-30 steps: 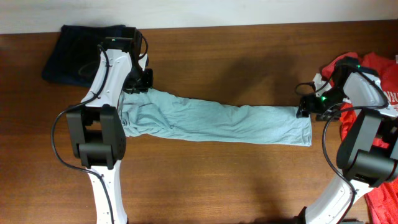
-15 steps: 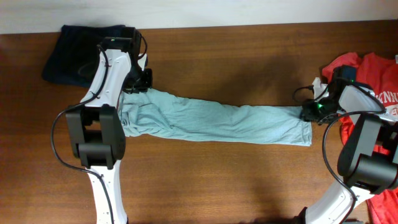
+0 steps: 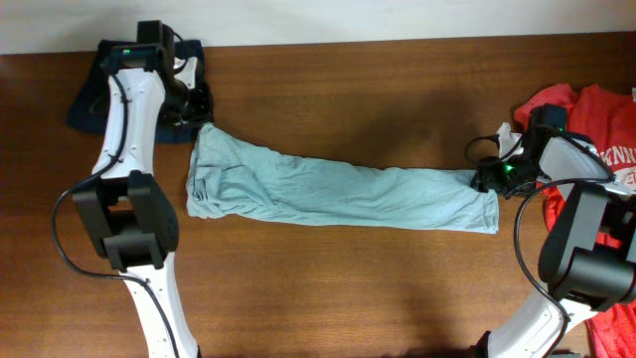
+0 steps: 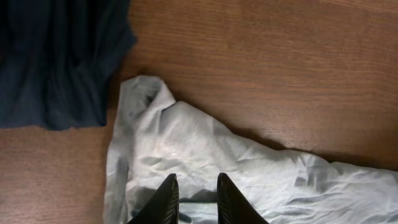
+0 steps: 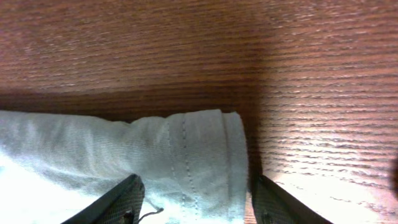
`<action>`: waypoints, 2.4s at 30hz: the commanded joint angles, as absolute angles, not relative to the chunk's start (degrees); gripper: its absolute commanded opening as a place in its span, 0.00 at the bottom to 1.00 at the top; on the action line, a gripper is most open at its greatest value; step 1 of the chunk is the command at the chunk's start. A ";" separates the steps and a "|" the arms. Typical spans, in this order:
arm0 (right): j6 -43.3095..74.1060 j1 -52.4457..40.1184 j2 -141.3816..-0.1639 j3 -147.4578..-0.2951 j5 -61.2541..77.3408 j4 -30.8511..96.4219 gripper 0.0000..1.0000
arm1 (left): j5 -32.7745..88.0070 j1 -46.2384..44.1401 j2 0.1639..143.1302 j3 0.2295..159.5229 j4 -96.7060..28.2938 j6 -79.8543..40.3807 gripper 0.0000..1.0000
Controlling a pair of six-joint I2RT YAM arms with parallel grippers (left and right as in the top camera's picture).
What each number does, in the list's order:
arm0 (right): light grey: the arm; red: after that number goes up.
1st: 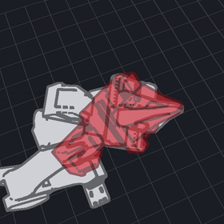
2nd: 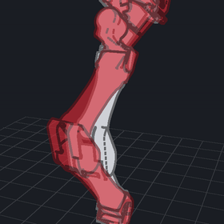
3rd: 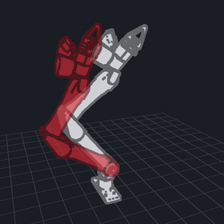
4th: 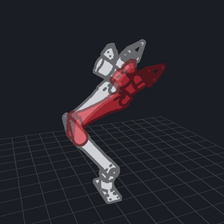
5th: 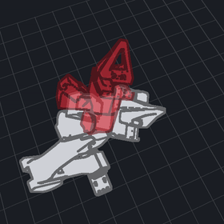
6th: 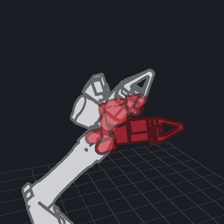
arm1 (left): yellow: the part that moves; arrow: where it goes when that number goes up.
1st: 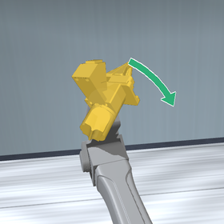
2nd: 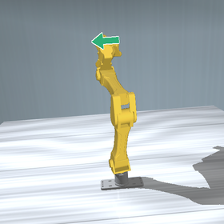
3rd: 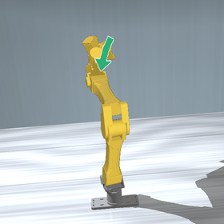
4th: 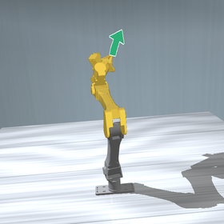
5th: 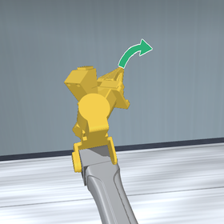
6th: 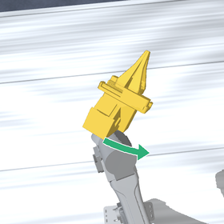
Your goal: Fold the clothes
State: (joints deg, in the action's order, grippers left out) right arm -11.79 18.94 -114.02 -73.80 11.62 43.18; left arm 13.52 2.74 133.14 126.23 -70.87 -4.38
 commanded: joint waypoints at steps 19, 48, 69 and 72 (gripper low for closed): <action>-9.87 26.28 -117.58 -75.81 3.16 42.22 0.04 | 13.93 9.72 133.34 127.02 -73.73 -4.29 0.22; 7.05 6.22 -117.47 -104.81 20.82 74.35 0.04 | 13.72 9.72 133.38 127.02 -75.02 -4.27 0.49; 20.25 -18.11 -120.51 -104.31 11.46 61.41 0.04 | 13.74 9.65 133.38 127.02 -75.94 -4.27 0.57; 20.23 -19.31 -122.48 -104.25 10.59 61.01 0.04 | 13.74 9.65 133.38 127.02 -76.18 -4.27 0.57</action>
State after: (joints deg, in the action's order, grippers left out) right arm 19.44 -18.13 -120.09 -103.79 12.75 61.28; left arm 13.93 9.52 133.14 126.23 -75.90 -4.36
